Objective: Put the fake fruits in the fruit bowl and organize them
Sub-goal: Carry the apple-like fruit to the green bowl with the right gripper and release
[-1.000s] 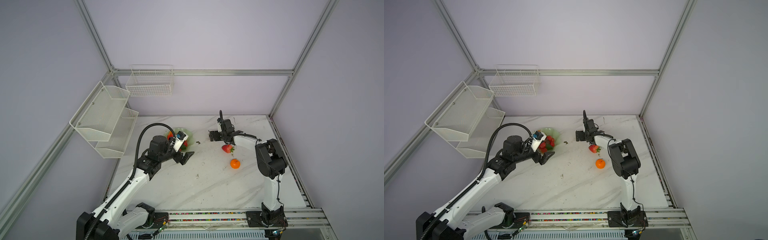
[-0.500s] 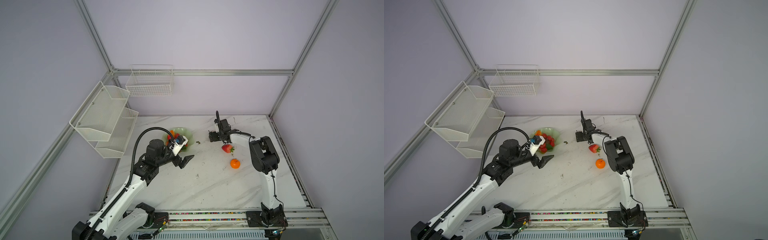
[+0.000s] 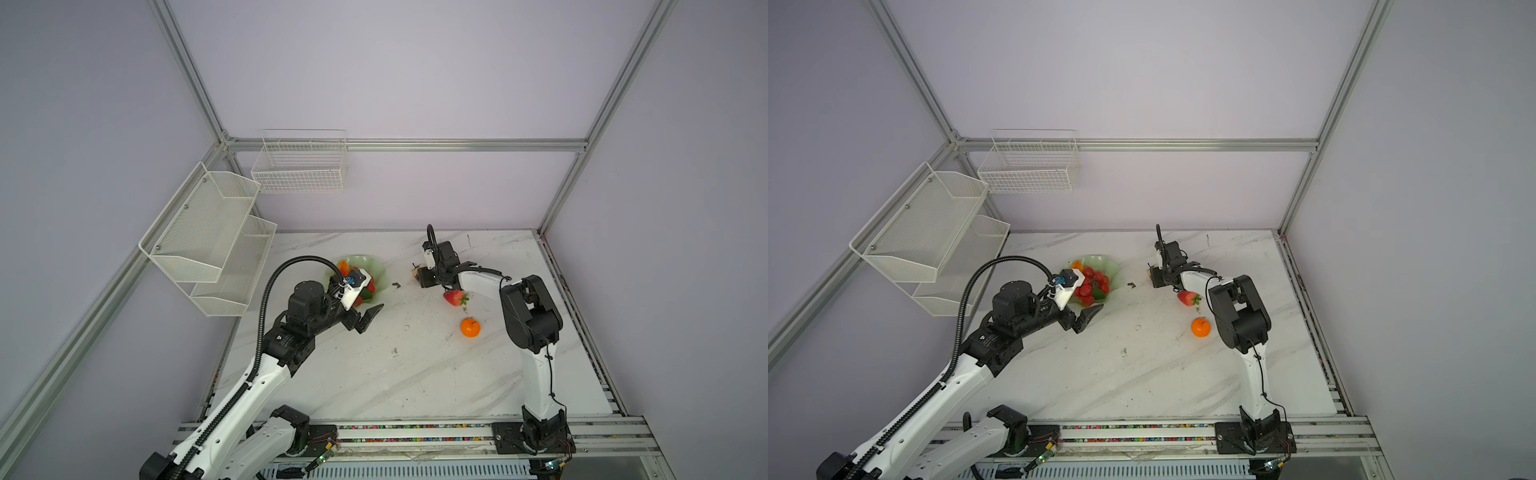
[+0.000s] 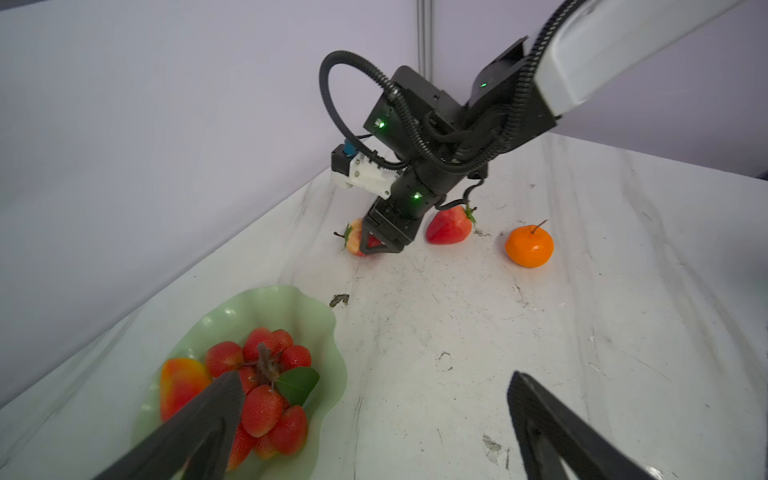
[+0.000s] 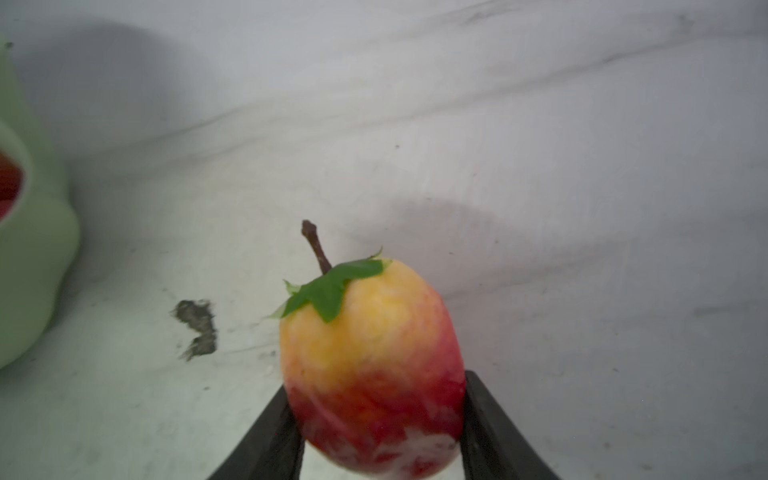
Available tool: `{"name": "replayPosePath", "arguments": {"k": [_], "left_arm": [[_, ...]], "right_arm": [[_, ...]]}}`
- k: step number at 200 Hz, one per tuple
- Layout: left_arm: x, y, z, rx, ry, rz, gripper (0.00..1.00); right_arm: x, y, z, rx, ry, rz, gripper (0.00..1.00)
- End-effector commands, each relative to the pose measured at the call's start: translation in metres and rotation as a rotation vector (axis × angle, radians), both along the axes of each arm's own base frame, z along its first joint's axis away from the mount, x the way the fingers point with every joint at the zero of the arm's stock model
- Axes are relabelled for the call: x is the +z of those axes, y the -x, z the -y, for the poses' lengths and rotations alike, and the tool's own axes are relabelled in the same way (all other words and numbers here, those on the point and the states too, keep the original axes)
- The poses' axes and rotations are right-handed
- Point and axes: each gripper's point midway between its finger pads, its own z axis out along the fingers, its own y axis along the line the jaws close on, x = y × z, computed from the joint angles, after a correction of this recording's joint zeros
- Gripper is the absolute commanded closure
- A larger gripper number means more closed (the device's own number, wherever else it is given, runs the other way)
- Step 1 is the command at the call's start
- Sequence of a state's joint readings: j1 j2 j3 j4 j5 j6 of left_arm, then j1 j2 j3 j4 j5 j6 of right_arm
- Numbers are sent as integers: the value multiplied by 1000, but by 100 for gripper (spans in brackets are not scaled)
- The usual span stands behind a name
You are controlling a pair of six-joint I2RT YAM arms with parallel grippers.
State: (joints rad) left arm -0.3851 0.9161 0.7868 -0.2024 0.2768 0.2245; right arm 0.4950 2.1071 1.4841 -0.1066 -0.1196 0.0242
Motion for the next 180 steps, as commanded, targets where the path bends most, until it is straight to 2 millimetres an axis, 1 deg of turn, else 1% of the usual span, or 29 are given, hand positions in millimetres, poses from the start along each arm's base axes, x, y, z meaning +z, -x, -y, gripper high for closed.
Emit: {"name": "replayPosePath", "arguments": {"k": [1, 12, 23, 39, 81, 105, 128, 141, 180], "left_arm": [[-5, -16, -36, 204, -14, 34, 0], [-2, -17, -43, 224, 1, 48, 0], [1, -17, -46, 232, 23, 59, 0], [2, -19, -48, 241, 42, 60, 0], [3, -25, -64, 315, 48, 51, 0], [7, -23, -69, 328, 57, 69, 0], [9, -21, -69, 325, 75, 72, 0], [8, -21, -69, 321, 76, 68, 0], [11, -23, -72, 328, 94, 60, 0]], "right_arm": [[77, 20, -54, 133, -121, 164, 52], [95, 28, -68, 156, -156, 196, 52], [107, 33, -81, 180, -190, 216, 52], [115, 35, -97, 213, -225, 211, 52], [101, 27, -137, 271, -244, 181, 52], [95, 17, -152, 264, -272, 176, 52], [96, 6, -156, 225, -278, 205, 52], [94, 5, -158, 221, -278, 210, 51], [74, 6, -164, 221, -253, 171, 50]]}}
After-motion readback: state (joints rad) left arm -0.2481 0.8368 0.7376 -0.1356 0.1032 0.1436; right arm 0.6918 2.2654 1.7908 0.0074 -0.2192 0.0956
